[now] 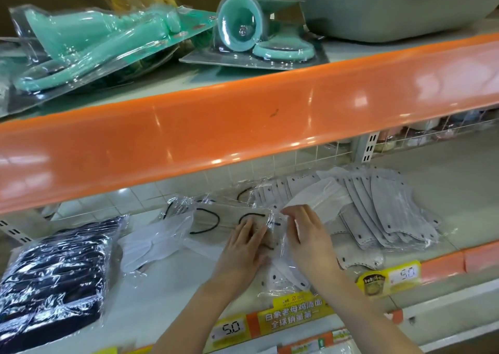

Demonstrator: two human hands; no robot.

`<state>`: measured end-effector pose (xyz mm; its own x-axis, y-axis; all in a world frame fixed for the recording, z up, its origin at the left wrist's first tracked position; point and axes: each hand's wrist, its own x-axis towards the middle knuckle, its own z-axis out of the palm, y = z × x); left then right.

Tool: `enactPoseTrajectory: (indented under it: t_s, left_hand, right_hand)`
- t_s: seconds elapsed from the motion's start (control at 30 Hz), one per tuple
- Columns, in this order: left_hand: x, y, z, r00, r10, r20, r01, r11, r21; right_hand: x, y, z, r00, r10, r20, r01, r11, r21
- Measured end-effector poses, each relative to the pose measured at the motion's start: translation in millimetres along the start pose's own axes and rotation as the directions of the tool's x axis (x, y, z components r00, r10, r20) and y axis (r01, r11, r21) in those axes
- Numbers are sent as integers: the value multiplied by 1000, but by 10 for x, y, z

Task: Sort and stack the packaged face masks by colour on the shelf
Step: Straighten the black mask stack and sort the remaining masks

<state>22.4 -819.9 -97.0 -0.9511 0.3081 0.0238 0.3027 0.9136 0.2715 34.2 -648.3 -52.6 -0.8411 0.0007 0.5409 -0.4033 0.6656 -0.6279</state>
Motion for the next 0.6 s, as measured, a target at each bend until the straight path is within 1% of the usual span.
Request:
enactPoseTrajectory:
  t_s: [0.1,0.2,0.23,0.3,0.4,0.5,0.6]
  left_hand:
    - [-26,29,4,999,38,-29,-40,996,-80]
    - [-82,38,-64,997,73,-35,-78,983,-169]
    - [-106,18,-75,996,76,-39,-82,980,-182]
    - [-170,-38,-79,998,61,-32,-65,985,-158]
    - [-265,-139,-92,999,-2,-45,-1,998,-58]
    - [-359,-211,-134,992,-99,-74,103,994,43]
    - [-419,-336,-219,954,-268,-132,268,963,-13]
  right_hand:
    - [-65,-41,112,982,18,190,-8,999,-53]
    - [-128,12,287,931,43,362,30,981,-192]
    - [-151,18,322,916,62,396,36,971,-237]
    - [-196,30,366,905,51,423,92,946,-311]
    - [-247,35,404,906,42,421,137,912,-387]
    - [-248,18,409,909,32,415,165,889,-428]
    - [-226,18,440,910,87,406,141,855,-499]
